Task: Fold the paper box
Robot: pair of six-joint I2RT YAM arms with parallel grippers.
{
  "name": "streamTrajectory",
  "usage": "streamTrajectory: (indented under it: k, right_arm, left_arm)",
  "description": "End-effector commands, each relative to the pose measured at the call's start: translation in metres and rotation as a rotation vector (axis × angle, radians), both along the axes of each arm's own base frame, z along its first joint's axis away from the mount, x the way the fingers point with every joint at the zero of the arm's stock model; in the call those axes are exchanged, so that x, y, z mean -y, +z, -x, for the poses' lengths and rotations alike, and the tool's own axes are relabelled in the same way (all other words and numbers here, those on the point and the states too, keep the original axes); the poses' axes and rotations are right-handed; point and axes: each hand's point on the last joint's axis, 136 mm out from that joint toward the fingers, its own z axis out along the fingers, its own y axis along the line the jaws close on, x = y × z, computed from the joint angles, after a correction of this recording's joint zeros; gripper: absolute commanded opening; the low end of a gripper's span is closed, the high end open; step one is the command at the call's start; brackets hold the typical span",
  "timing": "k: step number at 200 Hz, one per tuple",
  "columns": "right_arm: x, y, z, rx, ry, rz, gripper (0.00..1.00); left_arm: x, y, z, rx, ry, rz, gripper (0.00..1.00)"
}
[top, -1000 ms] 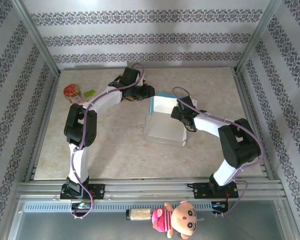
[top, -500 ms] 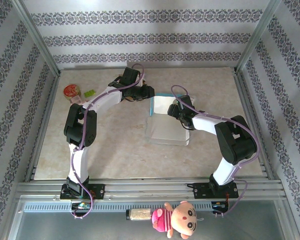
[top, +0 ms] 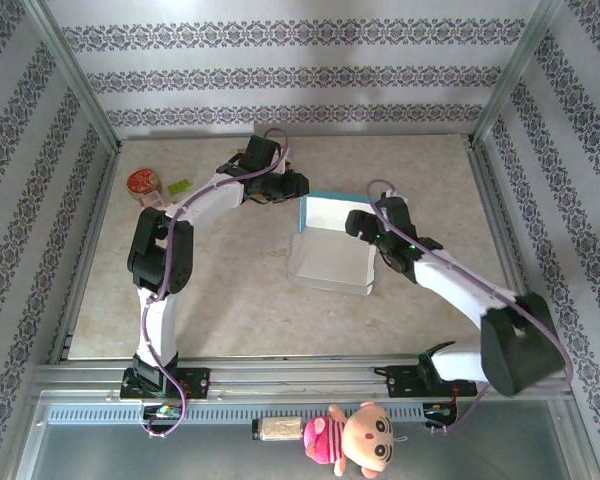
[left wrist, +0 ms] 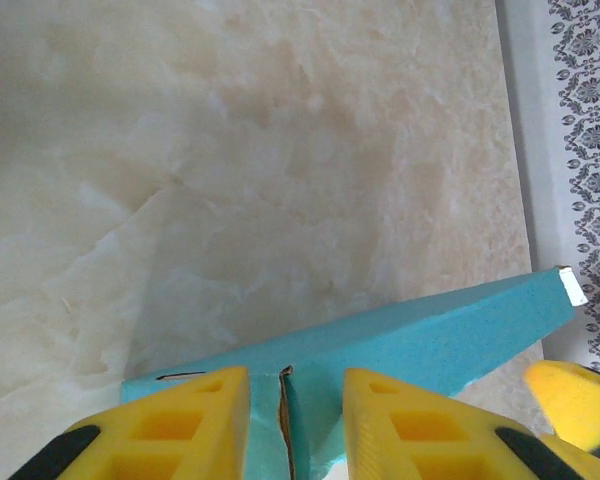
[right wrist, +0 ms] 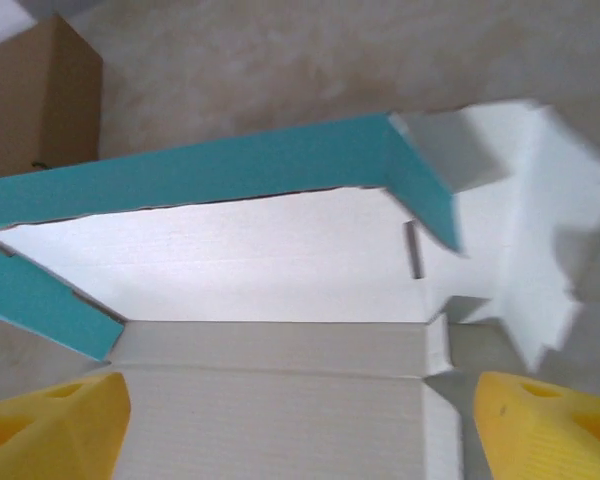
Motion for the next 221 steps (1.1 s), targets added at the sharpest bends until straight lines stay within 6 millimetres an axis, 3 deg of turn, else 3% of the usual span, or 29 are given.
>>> streamTrajectory:
  k: [1,21,36,93,114,148,170,200,221]
  right_arm:
    - [0.041,-0.009,0.016,0.004,-0.072,0.135,0.94]
    - [0.067,-0.012,0.015,0.021,-0.127,0.139,0.94]
    - [0.076,-0.016,0.007,0.011,-0.128,0.142,0.88]
    - [0.062,-0.037,-0.036,-0.078,-0.063,0.077,0.62]
    - [0.063,-0.045,-0.044,-0.083,-0.096,0.066,0.49]
    - [0.056,-0.048,-0.046,-0.078,-0.065,0.055,0.30]
    - [0.043,-0.046,-0.045,-0.066,0.023,0.058,0.22]
    - [0.033,-0.041,-0.043,-0.042,0.096,0.074,0.16]
    - [0.024,-0.037,-0.044,-0.020,0.142,0.066,0.13]
  left_arm:
    - [0.006,0.020,0.011,0.041,-0.031,0.002,0.29]
    - [0.007,0.022,0.011,0.046,-0.030,0.004,0.29]
    - [0.008,0.023,0.011,0.046,-0.031,0.006,0.29]
    - [0.005,0.032,0.015,0.068,-0.029,-0.003,0.31]
    - [0.002,0.036,0.018,0.080,-0.032,-0.013,0.38]
    - [-0.004,0.055,0.019,0.205,-0.072,-0.058,0.64]
    - [0.004,0.077,0.024,0.404,-0.246,-0.097,0.72]
    - [0.025,0.102,0.062,0.688,-0.655,-0.062,0.72]
    - [0.028,0.093,0.077,0.804,-0.841,-0.085,0.77]
